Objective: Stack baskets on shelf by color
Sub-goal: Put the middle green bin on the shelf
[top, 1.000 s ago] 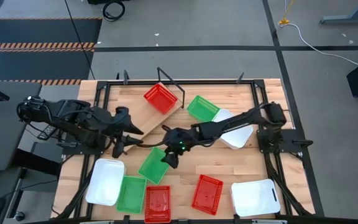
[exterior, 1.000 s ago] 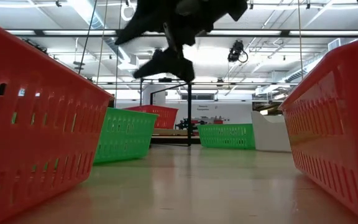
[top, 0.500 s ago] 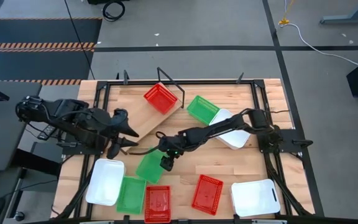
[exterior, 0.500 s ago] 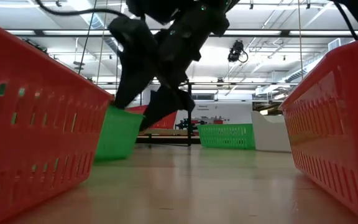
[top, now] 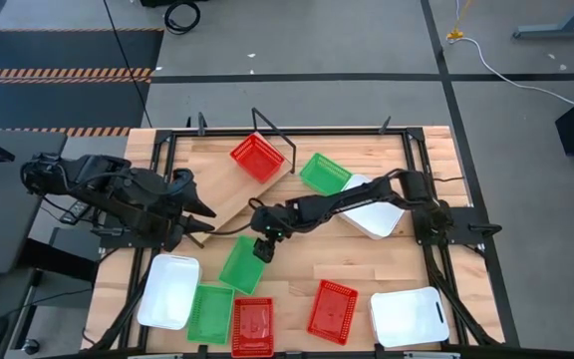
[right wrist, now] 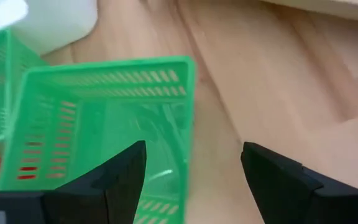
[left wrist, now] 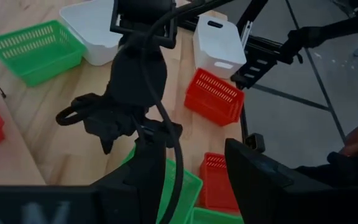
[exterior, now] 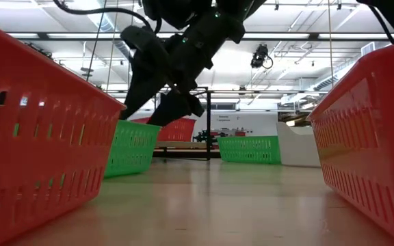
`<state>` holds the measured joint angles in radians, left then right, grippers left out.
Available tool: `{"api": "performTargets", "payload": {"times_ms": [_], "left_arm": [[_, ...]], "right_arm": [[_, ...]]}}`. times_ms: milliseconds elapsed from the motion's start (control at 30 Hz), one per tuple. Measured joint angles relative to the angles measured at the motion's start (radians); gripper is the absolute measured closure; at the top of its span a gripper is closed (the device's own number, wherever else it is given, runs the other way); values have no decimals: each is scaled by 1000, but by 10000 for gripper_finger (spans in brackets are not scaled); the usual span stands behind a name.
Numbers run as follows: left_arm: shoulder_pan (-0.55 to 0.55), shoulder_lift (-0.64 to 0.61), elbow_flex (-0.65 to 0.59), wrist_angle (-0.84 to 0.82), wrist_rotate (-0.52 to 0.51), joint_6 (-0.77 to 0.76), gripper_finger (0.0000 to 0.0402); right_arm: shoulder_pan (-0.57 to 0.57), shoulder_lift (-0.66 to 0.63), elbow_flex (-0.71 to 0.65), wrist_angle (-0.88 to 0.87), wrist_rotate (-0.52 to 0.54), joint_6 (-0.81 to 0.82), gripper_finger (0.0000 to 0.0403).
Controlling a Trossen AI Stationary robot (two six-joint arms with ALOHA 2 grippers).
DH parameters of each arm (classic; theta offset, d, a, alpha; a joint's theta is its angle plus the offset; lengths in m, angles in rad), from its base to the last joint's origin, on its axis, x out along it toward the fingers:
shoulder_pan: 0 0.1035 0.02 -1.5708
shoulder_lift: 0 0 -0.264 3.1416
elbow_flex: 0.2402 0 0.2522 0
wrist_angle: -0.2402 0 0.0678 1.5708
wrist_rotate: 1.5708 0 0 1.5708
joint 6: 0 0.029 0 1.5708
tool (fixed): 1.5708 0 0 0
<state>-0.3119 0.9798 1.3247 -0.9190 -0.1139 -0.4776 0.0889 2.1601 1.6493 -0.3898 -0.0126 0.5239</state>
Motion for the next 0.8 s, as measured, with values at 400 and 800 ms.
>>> {"api": "performTargets", "payload": {"times_ms": [400,800], "left_arm": [[0,-1,0,-5,-58,16,230],[0,-16,0,-7,-69,-9,230]], "right_arm": [[-4,1,-29,4,0,31,182],[-7,17,-31,49,-19,101,251]]}}
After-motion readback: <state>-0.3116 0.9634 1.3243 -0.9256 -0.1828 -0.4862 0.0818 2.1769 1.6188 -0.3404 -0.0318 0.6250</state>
